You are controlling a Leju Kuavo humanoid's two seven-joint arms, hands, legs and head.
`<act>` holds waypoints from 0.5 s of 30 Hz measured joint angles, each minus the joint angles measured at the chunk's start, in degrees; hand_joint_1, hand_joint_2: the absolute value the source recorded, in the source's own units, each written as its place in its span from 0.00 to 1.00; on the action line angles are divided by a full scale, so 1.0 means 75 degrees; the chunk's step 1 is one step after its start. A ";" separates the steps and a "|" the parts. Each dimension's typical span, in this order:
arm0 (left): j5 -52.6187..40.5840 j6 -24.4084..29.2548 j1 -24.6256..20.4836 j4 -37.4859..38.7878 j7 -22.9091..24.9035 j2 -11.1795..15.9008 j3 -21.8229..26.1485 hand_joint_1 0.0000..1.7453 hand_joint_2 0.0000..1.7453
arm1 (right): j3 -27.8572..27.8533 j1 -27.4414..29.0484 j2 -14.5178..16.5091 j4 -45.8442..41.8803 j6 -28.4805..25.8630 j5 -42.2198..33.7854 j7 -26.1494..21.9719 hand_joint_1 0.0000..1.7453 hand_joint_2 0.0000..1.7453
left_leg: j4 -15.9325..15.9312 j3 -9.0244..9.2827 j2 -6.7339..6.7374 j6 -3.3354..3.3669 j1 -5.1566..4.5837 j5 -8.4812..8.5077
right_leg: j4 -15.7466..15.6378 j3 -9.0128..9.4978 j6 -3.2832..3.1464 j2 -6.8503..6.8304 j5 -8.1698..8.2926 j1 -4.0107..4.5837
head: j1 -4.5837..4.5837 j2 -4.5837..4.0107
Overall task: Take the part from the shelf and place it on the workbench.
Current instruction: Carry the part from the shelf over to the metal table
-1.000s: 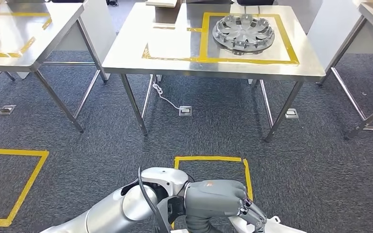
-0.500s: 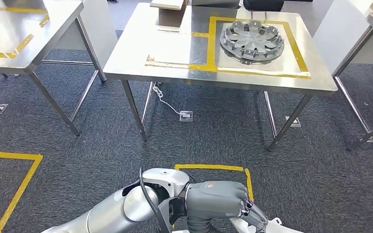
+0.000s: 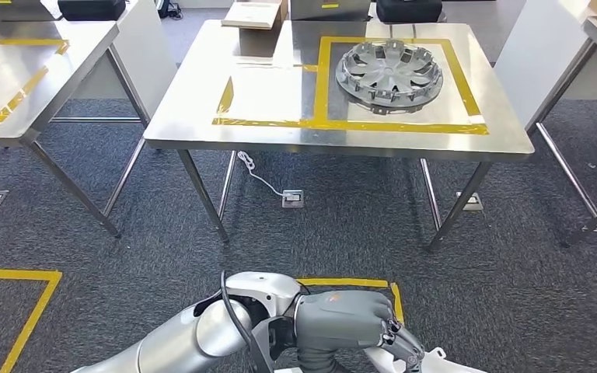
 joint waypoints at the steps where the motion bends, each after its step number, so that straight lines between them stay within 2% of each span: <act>1: -0.0003 0.0001 0.0005 -0.0001 -0.0001 0.0001 0.0001 1.00 1.00 | 0.0005 -0.0001 0.0001 0.0000 0.0000 -0.0001 -0.0001 0.00 0.00 | -0.0514 0.0140 0.0003 0.0059 -0.0013 0.0369 | -0.0003 0.0085 0.0008 0.0005 -0.0069 0.0008 | -0.0004 0.0000; 2: -0.0008 0.0001 0.0014 -0.0003 -0.0001 0.0004 0.0003 1.00 1.00 | 0.0009 -0.0003 0.0011 0.0001 0.0000 -0.0001 -0.0001 0.00 0.00 | -0.1006 0.0283 -0.0001 0.0123 -0.0039 0.0680 | 0.0003 0.0163 0.0028 0.0013 -0.0139 0.0025 | -0.0006 0.0000; 3: -0.0012 0.0002 0.0024 -0.0006 -0.0002 0.0006 0.0005 1.00 1.00 | 0.0015 -0.0009 0.0021 0.0001 -0.0001 -0.0002 -0.0001 0.00 0.00 | -0.1360 0.0399 -0.0009 0.0176 -0.0063 0.0818 | -0.0001 0.0219 0.0061 0.0021 -0.0212 0.0034 | -0.0007 0.0000; 4: -0.0020 0.0002 0.0036 -0.0013 -0.0001 0.0009 0.0010 1.00 1.00 | 0.0024 -0.0013 0.0031 0.0001 -0.0002 -0.0003 -0.0003 0.00 0.00 | -0.1560 0.0469 -0.0018 0.0216 -0.0081 0.0864 | -0.0009 0.0274 0.0104 0.0028 -0.0268 0.0038 | -0.0007 0.0000; 6: -0.0040 0.0002 0.0055 -0.0036 0.0002 0.0007 0.0021 1.00 1.00 | 0.0050 -0.0018 0.0040 0.0001 -0.0004 -0.0001 -0.0015 0.00 0.00 | -0.1653 0.0587 -0.0043 0.0278 -0.0071 0.0797 | 0.0042 0.0363 0.0206 0.0042 -0.0288 0.0046 | -0.0007 0.0000; 8: -0.0062 0.0001 0.0060 -0.0060 0.0009 -0.0007 0.0032 1.00 1.00 | 0.0070 -0.0019 0.0039 0.0002 -0.0001 0.0001 -0.0037 0.00 0.00 | -0.1724 0.0784 -0.0041 0.0362 -0.0030 0.0868 | 0.0338 0.0345 0.0278 0.0042 -0.0283 0.0042 | 0.0006 0.0000; 9: -0.0076 0.0001 0.0062 -0.0069 0.0012 -0.0016 0.0036 1.00 1.00 | 0.0073 -0.0026 0.0040 0.0002 0.0003 0.0007 -0.0047 0.00 0.00 | -0.1737 0.0878 -0.0035 0.0396 -0.0013 0.0848 | 0.0645 0.0195 0.0311 0.0041 -0.0359 0.0032 | 0.0020 0.0000; 10: -0.0095 0.0000 0.0065 -0.0074 0.0017 -0.0022 0.0040 1.00 1.00 | 0.0076 -0.0032 0.0042 0.0003 0.0007 0.0016 -0.0058 0.00 0.00 | -0.1745 0.0935 -0.0025 0.0418 -0.0007 0.0802 | 0.1068 -0.0068 0.0343 0.0039 -0.0495 0.0021 | 0.0034 0.0000; 12: -0.0126 -0.0001 0.0075 -0.0081 0.0028 -0.0030 0.0044 1.00 1.00 | 0.0079 -0.0025 0.0044 0.0003 0.0007 0.0037 -0.0067 0.00 0.00 | -0.1745 0.1026 -0.0032 0.0437 -0.0004 0.0687 | 0.1899 -0.0737 0.0415 0.0039 -0.0906 0.0002 | 0.0051 0.0000; 13: -0.0133 -0.0001 0.0082 -0.0081 0.0036 -0.0031 0.0044 1.00 1.00 | 0.0080 -0.0013 0.0044 0.0003 0.0003 0.0042 -0.0068 0.00 0.00 | -0.1745 0.1089 -0.0044 0.0430 -0.0001 0.0619 | 0.2088 -0.0987 0.0442 0.0039 -0.1042 -0.0008 | 0.0054 0.0000; 14: -0.0135 -0.0001 0.0087 -0.0081 0.0043 -0.0031 0.0044 1.00 1.00 | 0.0080 -0.0002 0.0044 0.0003 0.0001 0.0043 -0.0067 0.00 0.00 | -0.1745 0.1170 -0.0058 0.0415 0.0004 0.0545 | 0.2039 -0.1123 0.0460 0.0038 -0.1029 -0.0019 | 0.0058 0.0000; 15: -0.0137 -0.0001 0.0090 -0.0081 0.0050 -0.0032 0.0044 1.00 1.00 | 0.0080 0.0004 0.0044 0.0003 0.0000 0.0042 -0.0068 0.00 0.00 | -0.1745 0.1272 -0.0068 0.0394 0.0010 0.0465 | 0.1745 -0.1136 0.0471 0.0037 -0.0832 -0.0032 | 0.0063 0.0000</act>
